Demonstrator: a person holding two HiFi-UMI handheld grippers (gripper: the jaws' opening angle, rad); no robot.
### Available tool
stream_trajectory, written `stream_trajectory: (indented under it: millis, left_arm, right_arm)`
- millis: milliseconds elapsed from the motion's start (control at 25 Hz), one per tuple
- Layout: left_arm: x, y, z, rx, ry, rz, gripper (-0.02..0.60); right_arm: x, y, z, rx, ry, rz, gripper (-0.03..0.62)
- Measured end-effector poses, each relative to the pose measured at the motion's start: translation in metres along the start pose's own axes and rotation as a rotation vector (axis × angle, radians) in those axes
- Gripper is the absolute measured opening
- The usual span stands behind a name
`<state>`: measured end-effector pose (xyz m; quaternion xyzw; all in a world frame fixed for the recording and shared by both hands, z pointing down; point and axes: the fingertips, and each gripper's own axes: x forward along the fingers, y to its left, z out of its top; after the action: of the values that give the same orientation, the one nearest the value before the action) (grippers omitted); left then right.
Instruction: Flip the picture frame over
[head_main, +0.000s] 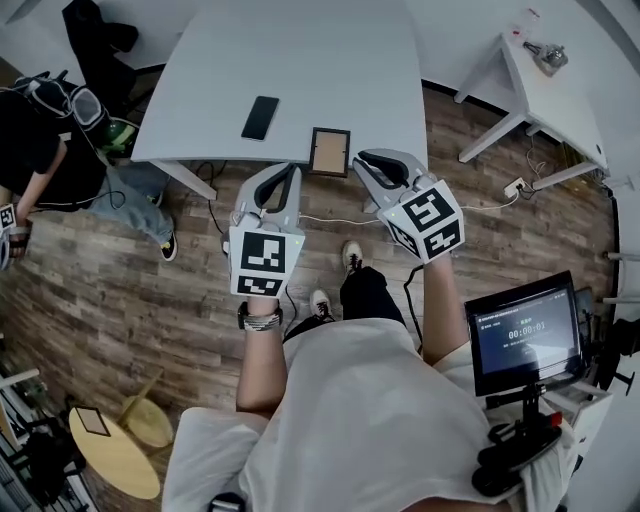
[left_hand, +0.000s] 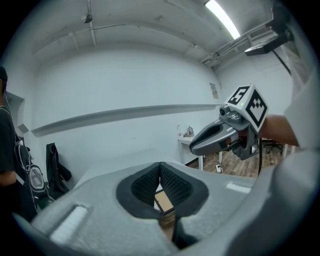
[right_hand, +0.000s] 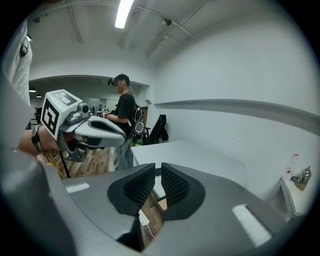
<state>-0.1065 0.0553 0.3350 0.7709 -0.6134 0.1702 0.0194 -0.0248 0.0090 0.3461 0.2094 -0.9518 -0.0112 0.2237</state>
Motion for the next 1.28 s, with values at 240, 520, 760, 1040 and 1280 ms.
stream_trajectory:
  millis: [240,520,760,1040,1280]
  left_arm:
    - [0.031,0.023,-0.027,-0.032,0.055,-0.002,0.006]
    - [0.058,0.030,-0.052,-0.055,0.115,-0.002,0.006]
    - [0.051,0.029,-0.062,-0.060,0.145,0.017,0.006]
    - [0.058,0.011,-0.094,-0.084,0.204,0.038,0.005]
    - [0.087,0.022,-0.134,-0.145,0.256,0.026,0.005]
  right_arm:
    - [0.056,-0.019,-0.038,-0.042,0.137,0.036,0.051]
    - [0.097,-0.030,-0.095,-0.163,0.326,0.066,0.061]
    - [0.111,-0.015,-0.125,-0.247,0.417,0.096,0.068]
    - [0.119,-0.019,-0.191,-0.354,0.472,0.053,0.089]
    - [0.153,-0.025,-0.223,-0.409,0.502,0.057,0.109]
